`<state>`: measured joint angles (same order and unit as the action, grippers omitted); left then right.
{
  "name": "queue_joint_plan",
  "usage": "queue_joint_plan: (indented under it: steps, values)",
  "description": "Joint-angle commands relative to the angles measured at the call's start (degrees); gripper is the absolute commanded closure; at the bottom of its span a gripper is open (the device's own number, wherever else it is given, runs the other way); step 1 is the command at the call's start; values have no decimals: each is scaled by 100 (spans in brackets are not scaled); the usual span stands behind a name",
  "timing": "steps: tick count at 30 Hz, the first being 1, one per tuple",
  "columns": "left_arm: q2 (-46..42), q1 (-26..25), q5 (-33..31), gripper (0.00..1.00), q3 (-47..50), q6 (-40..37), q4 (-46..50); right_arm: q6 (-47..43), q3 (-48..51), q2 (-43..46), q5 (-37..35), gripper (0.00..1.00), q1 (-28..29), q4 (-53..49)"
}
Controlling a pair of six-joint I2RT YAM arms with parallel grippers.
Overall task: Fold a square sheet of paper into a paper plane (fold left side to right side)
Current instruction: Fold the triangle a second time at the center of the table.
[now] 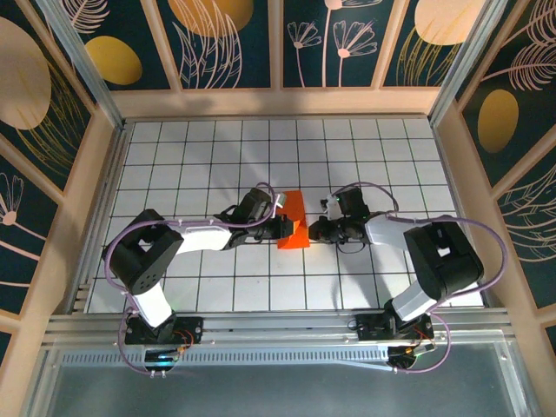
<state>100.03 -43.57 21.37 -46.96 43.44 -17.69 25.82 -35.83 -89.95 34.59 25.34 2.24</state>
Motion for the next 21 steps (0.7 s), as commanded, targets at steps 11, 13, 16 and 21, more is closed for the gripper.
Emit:
queue_joint_plan:
  steps: [11,13,16,21]
  values:
    - [151,188,158,100,309,179,-405,-187,-117,-555,-201,100,138,-243]
    - [136,214,190,100,334,167,-434,-230,-133,-588,-280,100,138,-332]
    - [87,256,199,100,354,91,-396,-286,-150,-639,-388,100,145,-437]
    - [-2,331,149,100,328,-130,-180,-341,-185,-698,-462,100,141,-526]
